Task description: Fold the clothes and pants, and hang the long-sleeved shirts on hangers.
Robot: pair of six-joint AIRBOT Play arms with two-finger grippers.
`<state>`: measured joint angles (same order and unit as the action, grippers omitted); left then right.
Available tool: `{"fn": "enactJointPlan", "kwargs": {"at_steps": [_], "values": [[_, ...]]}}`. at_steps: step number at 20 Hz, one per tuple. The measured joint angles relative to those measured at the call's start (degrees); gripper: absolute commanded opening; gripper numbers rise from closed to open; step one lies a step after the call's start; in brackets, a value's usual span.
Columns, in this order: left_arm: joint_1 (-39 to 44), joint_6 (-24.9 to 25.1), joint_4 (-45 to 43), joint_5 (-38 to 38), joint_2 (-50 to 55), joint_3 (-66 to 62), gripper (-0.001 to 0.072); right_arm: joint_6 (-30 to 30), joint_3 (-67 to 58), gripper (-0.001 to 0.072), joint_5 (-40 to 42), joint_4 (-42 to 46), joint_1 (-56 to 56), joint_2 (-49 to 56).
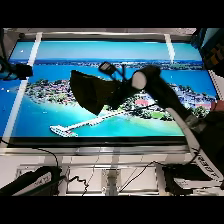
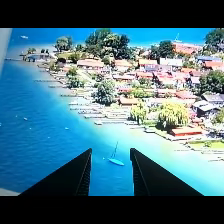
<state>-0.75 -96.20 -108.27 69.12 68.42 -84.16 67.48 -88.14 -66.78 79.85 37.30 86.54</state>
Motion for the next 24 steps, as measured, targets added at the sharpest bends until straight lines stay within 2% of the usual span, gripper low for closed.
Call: {"fn": "enactJointPlan", "kwargs": {"at_steps": [1,5,11,12,13,14,16,18,19,24], "values": [[0.0,0.2,-0.3,0.1,0.1,0.5,0.0312,-2.4,0.8,0.071,3.5,0.9,1.7,1.8],[-0.2,0.9,-1.1,0.3,0.4,2.1,0.0312,-8.5,2.3,0.0707,15.2,4.8,5.3,9.1],[-0.6,1.3,-2.1,-1.1,1.0,2.7,0.0313,-11.1,2.8,0.0683,25.1,9.0,5.7,15.2],[-0.7,1.2,-2.1,-1.3,1.1,2.8,0.0312,-11.2,2.8,0.0655,26.6,10.0,5.6,15.9],[-0.7,1.3,-2.1,-1.6,1.2,2.8,0.0312,-11.3,2.8,0.0568,27.7,10.9,5.3,16.4],[-0.7,1.3,-2.1,-1.6,1.2,2.8,0.0313,-11.4,2.8,0.0512,28.5,12.1,5.0,16.7],[-0.7,1.3,-2.2,-1.8,1.3,2.8,0.0312,-11.3,2.7,0.0311,29.1,14.5,4.0,17.0],[-0.7,1.3,-2.3,-2.1,1.3,2.8,0.0312,-11.2,1.7,0.0061,28.1,16.8,2.8,16.8],[-0.7,1.3,-2.3,-2.2,1.3,2.8,0.0313,-11.1,1.0,0.0041,27.1,17.6,2.2,16.5],[-0.7,1.3,-2.0,-2.4,1.3,2.8,0.0312,-10.6,-5.0,0.004,24.9,19.7,0.1,12.0]]}}
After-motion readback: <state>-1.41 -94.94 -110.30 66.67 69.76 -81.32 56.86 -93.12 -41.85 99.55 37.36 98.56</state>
